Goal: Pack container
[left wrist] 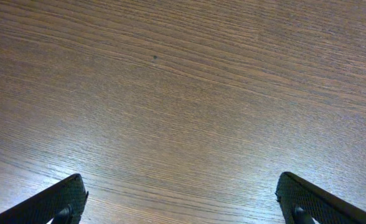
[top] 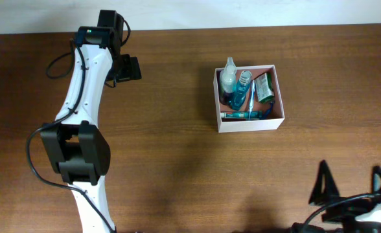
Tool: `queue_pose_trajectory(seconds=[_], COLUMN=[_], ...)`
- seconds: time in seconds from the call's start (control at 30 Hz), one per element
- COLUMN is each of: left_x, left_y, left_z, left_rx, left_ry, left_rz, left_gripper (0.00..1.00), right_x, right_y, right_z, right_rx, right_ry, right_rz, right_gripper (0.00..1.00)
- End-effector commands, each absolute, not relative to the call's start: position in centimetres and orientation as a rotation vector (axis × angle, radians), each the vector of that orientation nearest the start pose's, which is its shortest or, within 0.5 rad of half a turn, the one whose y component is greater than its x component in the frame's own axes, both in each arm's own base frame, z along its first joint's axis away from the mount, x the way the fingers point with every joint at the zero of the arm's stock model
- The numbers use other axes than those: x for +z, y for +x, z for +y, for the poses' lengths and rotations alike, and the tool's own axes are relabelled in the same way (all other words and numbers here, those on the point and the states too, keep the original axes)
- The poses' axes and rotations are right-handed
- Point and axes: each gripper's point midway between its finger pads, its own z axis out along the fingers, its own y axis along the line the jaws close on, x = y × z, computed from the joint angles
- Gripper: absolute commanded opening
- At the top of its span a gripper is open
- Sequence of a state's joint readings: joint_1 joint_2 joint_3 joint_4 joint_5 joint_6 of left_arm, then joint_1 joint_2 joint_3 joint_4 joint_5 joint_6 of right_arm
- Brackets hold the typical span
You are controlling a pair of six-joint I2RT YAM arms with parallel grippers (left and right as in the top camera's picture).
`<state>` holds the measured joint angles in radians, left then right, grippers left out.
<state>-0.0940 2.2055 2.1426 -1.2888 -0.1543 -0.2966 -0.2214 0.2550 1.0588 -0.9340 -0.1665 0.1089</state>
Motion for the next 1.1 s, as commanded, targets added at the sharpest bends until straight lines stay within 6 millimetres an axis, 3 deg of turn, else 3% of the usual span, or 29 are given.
queue_pose_trajectory(seconds=[0.0,0.63,1.07], left_x=[13.7,13.7,13.7], left_y=[47.8,47.8,47.8], left_z=[-1.7,-1.7,-1.7], left_rx=[0.153,0.153,0.153], left_ry=[-0.334,-0.334,-0.334], left_rz=[2.864,2.864,2.864], left_gripper=[0.99,0.99,1.00], right_x=[35.8,31.2,25.6], right_y=[13.9,19.1,22.2], right_z=[1.7,2.1,1.8], right_rx=[0.150,0.176,0.187], right_ry=[0.059,-0.049,-0.042], right_rz=[1.656,1.426,1.479], right_gripper=[0.99,0.99,0.99])
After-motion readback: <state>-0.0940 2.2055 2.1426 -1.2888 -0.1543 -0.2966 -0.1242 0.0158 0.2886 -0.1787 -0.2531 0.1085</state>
